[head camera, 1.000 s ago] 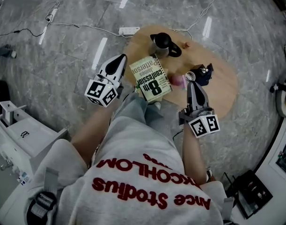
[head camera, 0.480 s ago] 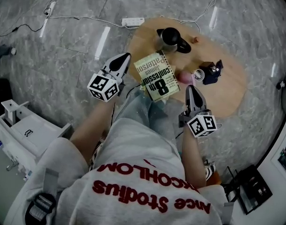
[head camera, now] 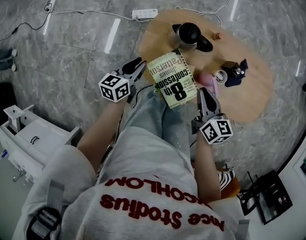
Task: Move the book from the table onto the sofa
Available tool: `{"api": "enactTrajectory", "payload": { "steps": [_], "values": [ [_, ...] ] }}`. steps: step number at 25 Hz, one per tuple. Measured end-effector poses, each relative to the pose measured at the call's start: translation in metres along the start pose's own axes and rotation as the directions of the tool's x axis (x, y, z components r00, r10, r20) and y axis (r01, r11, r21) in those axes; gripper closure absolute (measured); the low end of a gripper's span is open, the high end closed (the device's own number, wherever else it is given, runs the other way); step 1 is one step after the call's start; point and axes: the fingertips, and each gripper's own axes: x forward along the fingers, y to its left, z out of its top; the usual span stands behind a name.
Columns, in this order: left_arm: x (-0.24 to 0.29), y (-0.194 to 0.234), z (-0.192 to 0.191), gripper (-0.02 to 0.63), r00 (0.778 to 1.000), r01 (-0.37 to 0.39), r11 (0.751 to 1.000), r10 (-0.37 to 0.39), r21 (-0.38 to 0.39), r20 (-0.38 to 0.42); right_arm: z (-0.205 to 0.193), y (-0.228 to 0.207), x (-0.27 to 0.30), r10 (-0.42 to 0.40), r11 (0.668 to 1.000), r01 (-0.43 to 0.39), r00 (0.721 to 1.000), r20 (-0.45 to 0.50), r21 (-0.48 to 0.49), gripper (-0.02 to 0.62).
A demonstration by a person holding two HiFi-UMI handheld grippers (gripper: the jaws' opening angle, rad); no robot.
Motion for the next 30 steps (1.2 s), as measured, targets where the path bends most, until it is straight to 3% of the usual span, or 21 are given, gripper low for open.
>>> {"api": "enactTrajectory", "payload": {
  "steps": [4,7,9,13,17,20,23,26,30],
  "values": [
    [0.012,0.003,-0.028,0.466,0.996,-0.001,1.0,0.001,-0.001,-0.089,-0.005,-0.001,0.006,0.009,1.0,-0.009,1.0,-0.005,0.012,0.566],
    [0.022,0.016,-0.047,0.406,0.995,-0.017,0.99,0.004,-0.141,-0.095,-0.008,-0.002,0.012,0.022,1.0,-0.022,1.0,0.003,0.02,0.566],
    [0.029,0.021,-0.063,0.347,0.995,-0.015,0.963,-0.013,-0.268,-0.102,-0.011,-0.002,0.014,0.031,0.999,-0.032,0.999,0.006,0.024,0.566],
    [0.038,0.022,-0.089,0.308,0.989,-0.001,0.914,-0.059,-0.406,-0.136,-0.016,0.0,0.013,0.037,0.998,-0.038,0.999,0.006,0.044,0.566],
    [0.047,0.023,-0.097,0.255,0.996,0.029,0.84,-0.072,-0.541,-0.06,-0.02,-0.004,0.008,0.043,0.997,-0.044,0.999,0.01,0.071,0.566],
    [0.053,0.025,-0.098,0.253,0.996,0.054,0.802,-0.083,-0.595,-0.021,-0.019,-0.006,0.006,0.049,0.996,-0.05,0.999,0.017,0.078,0.566],
    [0.061,0.025,-0.098,0.253,0.99,0.122,0.766,-0.14,-0.631,0.022,-0.018,-0.007,0.007,0.045,0.994,-0.048,0.999,0.029,0.094,0.566],
    [0.069,0.025,-0.097,0.255,0.981,0.177,0.751,-0.186,-0.636,0.053,-0.018,-0.01,0.008,0.042,0.992,-0.046,0.998,0.037,0.113,0.566],
    [0.077,0.03,-0.102,0.255,0.982,0.171,0.741,-0.18,-0.649,0.053,-0.02,-0.011,0.007,0.046,0.991,-0.05,0.998,0.038,0.123,0.566]
  ]
}}
